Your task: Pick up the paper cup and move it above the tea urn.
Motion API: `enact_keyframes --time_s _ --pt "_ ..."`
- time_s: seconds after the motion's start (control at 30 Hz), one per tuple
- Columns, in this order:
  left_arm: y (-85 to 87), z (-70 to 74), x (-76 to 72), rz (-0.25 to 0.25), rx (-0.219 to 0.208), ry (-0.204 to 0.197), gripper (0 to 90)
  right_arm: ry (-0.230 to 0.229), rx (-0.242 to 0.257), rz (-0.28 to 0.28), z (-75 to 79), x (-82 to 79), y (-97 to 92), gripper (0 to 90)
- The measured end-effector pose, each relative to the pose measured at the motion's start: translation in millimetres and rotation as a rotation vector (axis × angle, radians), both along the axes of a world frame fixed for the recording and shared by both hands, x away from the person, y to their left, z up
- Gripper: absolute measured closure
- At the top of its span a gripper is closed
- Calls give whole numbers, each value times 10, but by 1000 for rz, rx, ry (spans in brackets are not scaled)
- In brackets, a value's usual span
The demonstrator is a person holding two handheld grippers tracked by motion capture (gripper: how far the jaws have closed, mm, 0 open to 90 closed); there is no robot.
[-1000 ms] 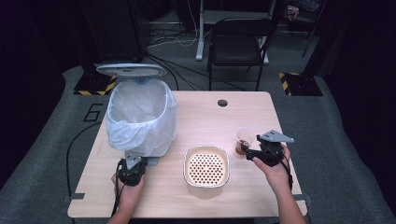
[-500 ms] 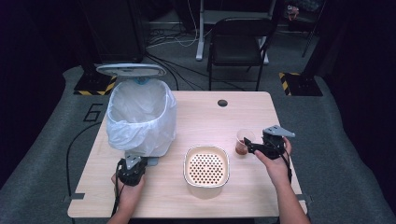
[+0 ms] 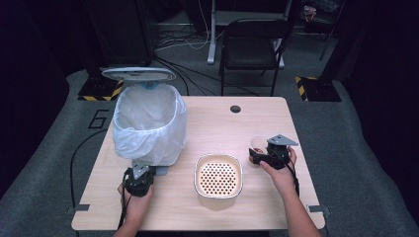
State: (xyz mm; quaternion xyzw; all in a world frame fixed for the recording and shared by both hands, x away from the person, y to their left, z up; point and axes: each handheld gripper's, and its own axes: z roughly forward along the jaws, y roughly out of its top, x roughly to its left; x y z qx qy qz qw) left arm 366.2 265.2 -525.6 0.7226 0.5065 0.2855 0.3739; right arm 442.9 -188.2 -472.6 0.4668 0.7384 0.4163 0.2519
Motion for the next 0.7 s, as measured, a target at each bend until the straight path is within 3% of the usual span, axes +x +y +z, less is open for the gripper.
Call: enact_keyframes --time_s 0.17,0.47,0.6,0.7 --pt "-1 -1 -1 0 -3 2 900 0 -27 -15 -59 37 44 158" --pt "-1 -1 0 0 -5 3 900 1 -10 -34 -145 65 22 221" --pt "0 -1 0 0 -5 3 900 4 -11 -15 -178 89 29 292" --pt "1 0 0 0 -4 3 900 -1 -12 -15 -181 94 31 292"
